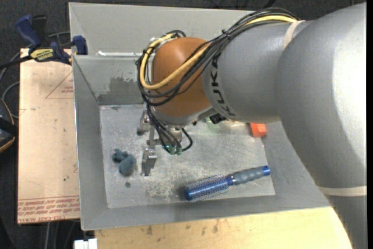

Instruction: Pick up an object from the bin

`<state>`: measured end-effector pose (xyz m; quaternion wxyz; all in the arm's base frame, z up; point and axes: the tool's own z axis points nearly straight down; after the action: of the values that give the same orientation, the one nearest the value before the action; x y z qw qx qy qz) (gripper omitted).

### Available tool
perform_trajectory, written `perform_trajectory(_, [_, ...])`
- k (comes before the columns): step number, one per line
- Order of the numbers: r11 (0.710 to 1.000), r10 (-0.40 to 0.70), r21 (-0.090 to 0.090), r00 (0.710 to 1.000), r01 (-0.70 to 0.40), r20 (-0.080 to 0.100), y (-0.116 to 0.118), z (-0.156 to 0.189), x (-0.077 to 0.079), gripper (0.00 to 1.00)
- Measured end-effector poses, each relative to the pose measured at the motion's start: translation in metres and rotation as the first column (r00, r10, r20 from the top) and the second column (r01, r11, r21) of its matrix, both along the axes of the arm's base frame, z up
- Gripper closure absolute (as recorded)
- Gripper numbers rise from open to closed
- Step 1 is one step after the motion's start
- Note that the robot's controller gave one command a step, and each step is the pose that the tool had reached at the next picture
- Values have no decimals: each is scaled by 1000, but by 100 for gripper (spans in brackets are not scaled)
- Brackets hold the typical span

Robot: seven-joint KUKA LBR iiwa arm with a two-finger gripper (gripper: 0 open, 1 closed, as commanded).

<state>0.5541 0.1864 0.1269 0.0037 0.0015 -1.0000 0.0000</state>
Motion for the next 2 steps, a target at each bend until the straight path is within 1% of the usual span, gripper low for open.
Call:
perform_trajectory(1, [999,46,3,999,-46,13,47,-56,-22,0])
perform_trajectory(2, [1000,31,-3,999,-31,12,-64,-25,5,0])
